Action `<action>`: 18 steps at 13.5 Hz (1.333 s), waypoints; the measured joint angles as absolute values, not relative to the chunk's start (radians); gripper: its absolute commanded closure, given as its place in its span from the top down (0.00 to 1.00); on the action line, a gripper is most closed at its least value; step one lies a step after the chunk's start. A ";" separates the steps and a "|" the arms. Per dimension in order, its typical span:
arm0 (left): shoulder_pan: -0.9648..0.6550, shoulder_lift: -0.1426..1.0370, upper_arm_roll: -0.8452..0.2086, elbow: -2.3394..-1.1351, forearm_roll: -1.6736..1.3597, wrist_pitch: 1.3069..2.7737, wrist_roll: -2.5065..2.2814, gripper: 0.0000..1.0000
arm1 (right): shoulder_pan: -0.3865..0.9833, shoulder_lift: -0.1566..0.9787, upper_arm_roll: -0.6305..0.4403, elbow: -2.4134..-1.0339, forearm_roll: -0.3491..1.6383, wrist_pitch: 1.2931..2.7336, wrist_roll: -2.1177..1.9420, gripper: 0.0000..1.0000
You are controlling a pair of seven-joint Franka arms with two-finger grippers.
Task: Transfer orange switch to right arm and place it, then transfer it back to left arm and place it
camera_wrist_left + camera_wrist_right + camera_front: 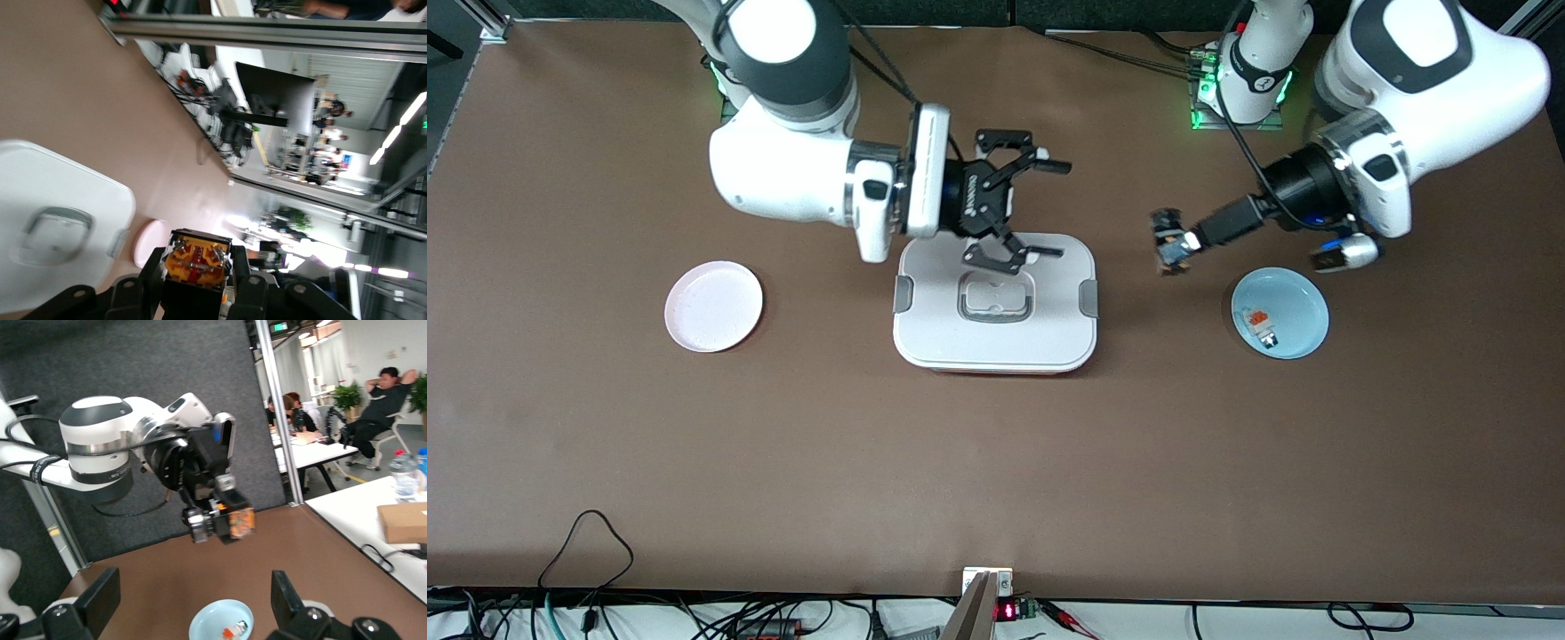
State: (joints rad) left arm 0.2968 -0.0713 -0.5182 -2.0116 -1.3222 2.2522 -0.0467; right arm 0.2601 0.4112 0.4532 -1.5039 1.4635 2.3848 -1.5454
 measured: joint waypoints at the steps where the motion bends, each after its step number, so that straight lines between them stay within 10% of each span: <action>1: 0.303 -0.069 -0.499 -2.013 -1.225 2.226 -0.043 0.00 | 0.242 0.412 0.450 -1.511 1.463 2.385 -1.530 1.00; 8: 0.342 -0.006 -0.410 -2.047 -0.417 2.024 0.027 0.00 | 0.185 0.422 0.371 -1.655 1.441 2.365 -1.244 1.00; 18: 0.349 0.239 -0.213 -2.154 0.001 2.280 0.127 0.00 | 0.169 0.342 0.271 -1.640 0.458 2.112 -0.221 1.00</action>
State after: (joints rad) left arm 0.3490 0.2389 -0.2130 -2.1543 0.0005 2.2799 0.1269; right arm 0.1690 0.3416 0.2706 -1.6396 0.4582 2.1118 -0.2213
